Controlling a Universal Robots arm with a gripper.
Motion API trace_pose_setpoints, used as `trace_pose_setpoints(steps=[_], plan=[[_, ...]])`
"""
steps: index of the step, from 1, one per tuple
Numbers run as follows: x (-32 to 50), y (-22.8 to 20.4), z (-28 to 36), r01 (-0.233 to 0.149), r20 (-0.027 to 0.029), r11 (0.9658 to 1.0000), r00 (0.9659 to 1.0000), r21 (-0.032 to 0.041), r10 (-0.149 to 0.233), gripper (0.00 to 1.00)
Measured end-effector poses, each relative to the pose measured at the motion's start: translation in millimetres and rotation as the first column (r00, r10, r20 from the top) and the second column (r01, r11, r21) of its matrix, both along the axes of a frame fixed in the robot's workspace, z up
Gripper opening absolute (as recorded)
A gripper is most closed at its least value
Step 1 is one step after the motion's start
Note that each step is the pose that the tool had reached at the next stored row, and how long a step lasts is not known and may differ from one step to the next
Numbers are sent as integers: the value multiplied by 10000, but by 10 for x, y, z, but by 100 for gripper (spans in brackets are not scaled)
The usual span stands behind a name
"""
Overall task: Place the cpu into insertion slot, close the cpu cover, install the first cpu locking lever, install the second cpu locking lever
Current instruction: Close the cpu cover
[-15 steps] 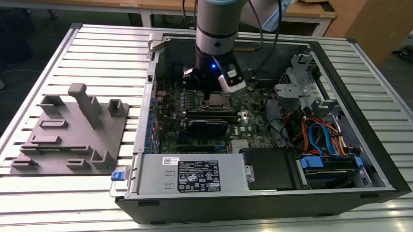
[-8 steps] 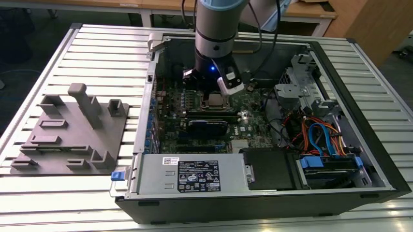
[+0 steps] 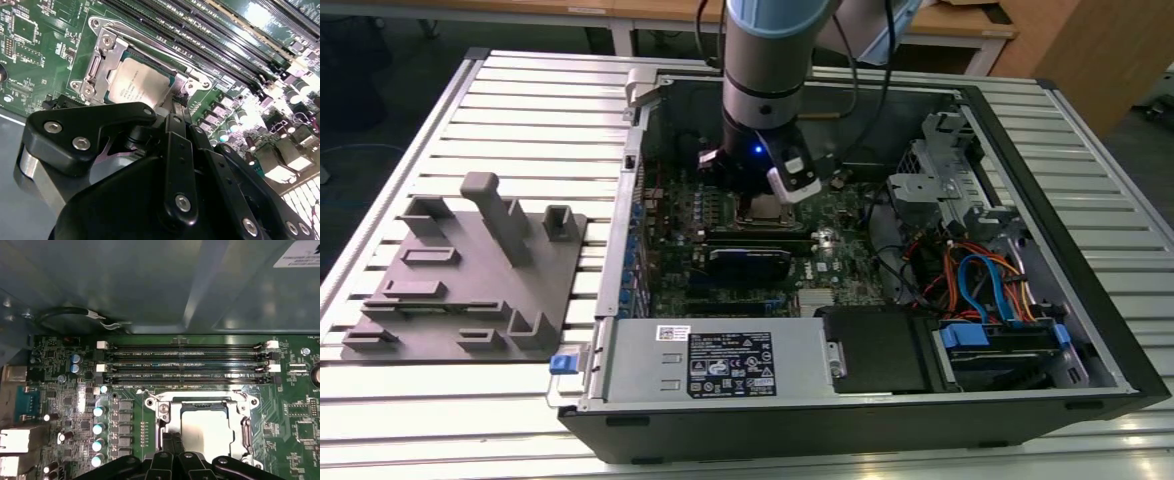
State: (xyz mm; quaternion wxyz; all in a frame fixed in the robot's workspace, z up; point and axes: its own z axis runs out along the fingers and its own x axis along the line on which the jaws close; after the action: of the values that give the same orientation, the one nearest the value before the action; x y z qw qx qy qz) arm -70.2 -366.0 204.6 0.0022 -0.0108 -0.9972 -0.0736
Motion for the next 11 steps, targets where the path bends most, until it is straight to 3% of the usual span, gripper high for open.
trace_pose_setpoints(steps=[4, 5, 9, 11], plan=[[-1, 3, -48, 0, 0, 10000, 10000, 2, 0, 10], [-22, 5, -98, 1, -5, 10000, 10000, 40, -1, 10], [-22, 11, 28, 0, 1, 10000, 10000, 54, 0, 10], [-22, 14, 61, 0, 2, 10000, 10000, 57, 0, 10]])
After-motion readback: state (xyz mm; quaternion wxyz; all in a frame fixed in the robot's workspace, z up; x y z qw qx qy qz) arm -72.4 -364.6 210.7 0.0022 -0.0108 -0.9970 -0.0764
